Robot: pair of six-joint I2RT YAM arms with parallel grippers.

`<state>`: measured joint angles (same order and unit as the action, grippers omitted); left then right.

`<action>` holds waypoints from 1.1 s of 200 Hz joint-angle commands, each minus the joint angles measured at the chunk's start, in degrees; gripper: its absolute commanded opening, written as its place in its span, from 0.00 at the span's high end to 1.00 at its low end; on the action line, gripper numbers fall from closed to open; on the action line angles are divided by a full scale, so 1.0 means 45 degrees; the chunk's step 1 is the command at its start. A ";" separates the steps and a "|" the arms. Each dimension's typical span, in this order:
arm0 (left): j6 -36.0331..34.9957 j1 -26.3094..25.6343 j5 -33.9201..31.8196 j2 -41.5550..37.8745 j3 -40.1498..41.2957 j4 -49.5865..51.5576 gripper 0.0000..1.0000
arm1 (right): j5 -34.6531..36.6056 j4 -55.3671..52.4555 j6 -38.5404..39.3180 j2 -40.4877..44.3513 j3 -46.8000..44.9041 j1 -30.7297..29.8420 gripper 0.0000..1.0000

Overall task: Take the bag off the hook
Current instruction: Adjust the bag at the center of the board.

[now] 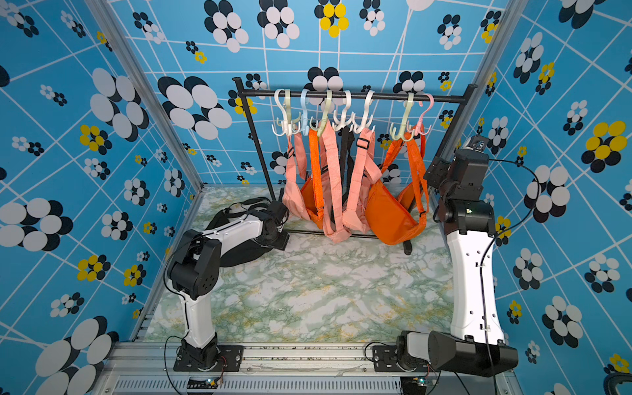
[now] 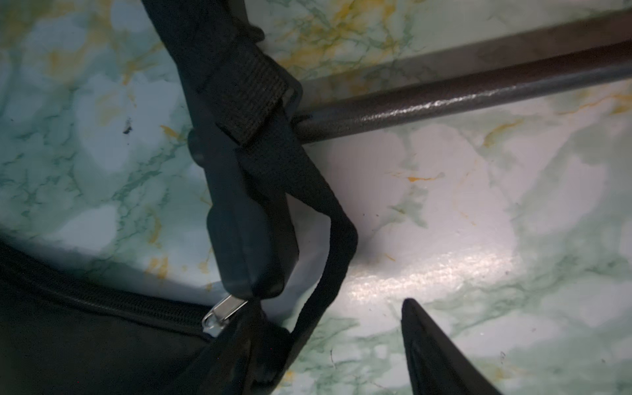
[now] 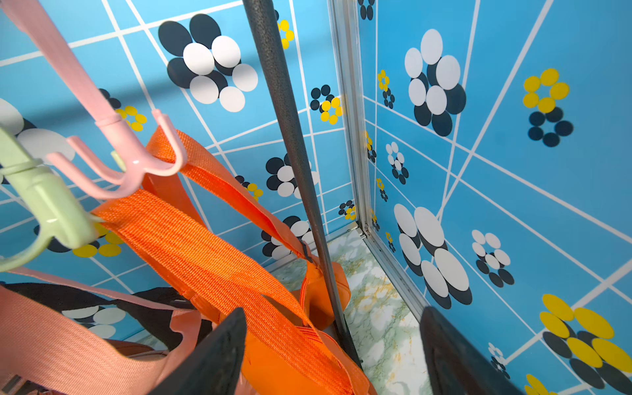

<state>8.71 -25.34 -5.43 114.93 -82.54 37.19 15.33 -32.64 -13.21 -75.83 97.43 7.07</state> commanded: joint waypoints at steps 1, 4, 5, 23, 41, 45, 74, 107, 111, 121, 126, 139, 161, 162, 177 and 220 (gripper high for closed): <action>-0.0239 -0.0101 0.0027 0.0470 -0.0515 0.0075 0.37 | -0.0385 -0.0247 -0.0407 0.0240 -0.0332 0.0011 0.18; -0.0237 -0.0109 0.0017 0.0530 -0.0540 0.0075 0.38 | -0.0398 -0.0263 -0.0431 0.0249 -0.0338 0.0016 0.18; -0.0246 -0.0110 0.0016 0.0551 -0.0552 0.0075 0.39 | -0.0399 -0.0255 -0.0437 0.0249 -0.0340 0.0013 0.18; -0.0256 -0.0110 -0.0012 0.0798 -0.0706 0.0066 0.56 | -0.0462 -0.0251 -0.0492 0.0270 -0.0411 0.0011 0.18; -0.0200 -0.0110 0.0015 0.0847 -0.0900 0.0170 0.77 | -0.0510 -0.0250 -0.0537 0.0270 -0.0425 0.0011 0.18; -0.0183 -0.0110 0.0016 0.0818 -0.0941 0.0217 0.80 | -0.0500 -0.0256 -0.0557 0.0270 -0.0420 0.0011 0.18; -0.0058 -0.0053 -0.0003 0.0383 -0.1142 0.0482 0.96 | -0.0637 -0.0208 -0.0638 0.0240 -0.0420 0.0011 0.18; 0.0493 0.0425 0.0126 -0.0692 -0.1119 0.0895 1.00 | -0.0606 -0.0295 -0.0628 0.0184 -0.0241 -0.0274 0.19; 0.0566 0.0516 0.0160 -0.0903 -0.1051 0.0868 1.00 | -0.0503 -0.0312 -0.0569 0.0207 -0.0198 -0.0387 0.19; 0.0790 0.0883 0.0327 -0.1440 -0.0794 0.0713 1.00 | -0.0230 -0.0278 -0.0376 0.0248 -0.0138 -0.0695 0.19; 0.0915 0.1116 0.0475 -0.1722 -0.0638 0.0579 1.00 | -0.0108 -0.0240 -0.0272 0.0268 -0.0127 -0.0847 0.19; 0.1313 0.1884 0.1044 -0.2340 -0.0197 0.0168 1.00 | 0.0088 -0.0173 -0.0126 0.0304 -0.0062 -0.1214 0.19; 0.2157 0.3416 0.2285 -0.3112 0.0478 -0.0568 1.00 | 0.0203 -0.0147 -0.0097 0.0386 -0.0027 -0.1565 0.20; 0.2191 0.3479 0.2381 -0.3125 0.0504 -0.0617 1.00 | 0.0205 -0.0138 -0.0104 0.0396 -0.0028 -0.1568 0.20; 0.2869 0.4273 0.3350 -0.3332 0.1018 -0.1429 1.00 | 0.0240 -0.0096 -0.0124 0.0436 -0.0062 -0.1702 0.20; 0.4330 0.4929 0.4835 -0.2055 0.1330 -0.3671 1.00 | 0.0337 -0.0138 -0.0188 0.0535 -0.0108 -0.1863 0.20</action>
<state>23.07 -2.59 10.02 101.36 -77.06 26.94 15.35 -32.84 -14.37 -74.83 95.88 -0.64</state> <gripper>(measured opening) 0.053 0.800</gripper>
